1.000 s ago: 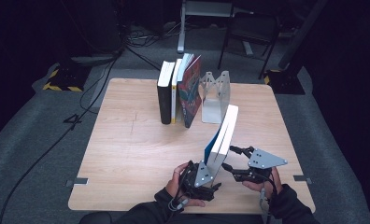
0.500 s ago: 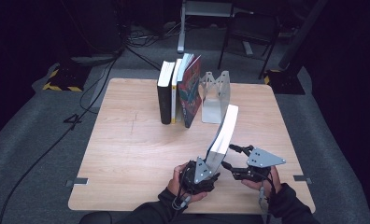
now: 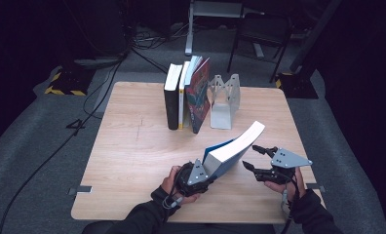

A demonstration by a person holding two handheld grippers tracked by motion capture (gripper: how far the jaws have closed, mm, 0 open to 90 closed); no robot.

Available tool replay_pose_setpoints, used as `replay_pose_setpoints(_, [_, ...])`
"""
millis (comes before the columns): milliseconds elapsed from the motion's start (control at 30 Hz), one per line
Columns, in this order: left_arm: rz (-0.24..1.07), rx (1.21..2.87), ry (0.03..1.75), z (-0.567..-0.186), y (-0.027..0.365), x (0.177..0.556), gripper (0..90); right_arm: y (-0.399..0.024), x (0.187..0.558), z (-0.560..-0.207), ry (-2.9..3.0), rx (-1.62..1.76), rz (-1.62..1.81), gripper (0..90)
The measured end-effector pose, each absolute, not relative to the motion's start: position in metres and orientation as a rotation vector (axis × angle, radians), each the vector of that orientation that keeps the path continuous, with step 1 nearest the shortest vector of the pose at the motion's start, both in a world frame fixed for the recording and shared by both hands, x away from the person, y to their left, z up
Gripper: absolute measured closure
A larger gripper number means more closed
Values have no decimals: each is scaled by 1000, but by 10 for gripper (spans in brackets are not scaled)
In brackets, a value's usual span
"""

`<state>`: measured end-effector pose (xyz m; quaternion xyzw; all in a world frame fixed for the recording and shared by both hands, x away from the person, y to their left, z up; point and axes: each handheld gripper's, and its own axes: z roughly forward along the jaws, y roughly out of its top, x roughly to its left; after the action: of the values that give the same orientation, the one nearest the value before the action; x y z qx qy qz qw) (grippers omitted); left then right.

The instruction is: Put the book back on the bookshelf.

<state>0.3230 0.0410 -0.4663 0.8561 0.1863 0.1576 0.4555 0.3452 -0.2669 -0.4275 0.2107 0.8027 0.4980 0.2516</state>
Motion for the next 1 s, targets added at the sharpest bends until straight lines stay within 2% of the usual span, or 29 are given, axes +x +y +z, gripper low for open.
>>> replay_pose_setpoints(333, [245, 2183, 342, -460, 78, 336, 588, -262, 357, -434, 2227, 589, 1385, 316])
replay_pose_setpoints(567, [246, 2187, 325, -460, 86, 340, 578, -246, 366, -437, 2296, 522, 1412, 283])
replay_pose_setpoints(800, [241, 2181, 345, -461, 90, 342, 556, -235, 371, -443, 2353, 492, 1423, 315])
replay_pose_setpoints(1000, [254, 2159, 419, -460, 95, 343, 479, -245, 367, -445, 2362, 471, 1410, 431])
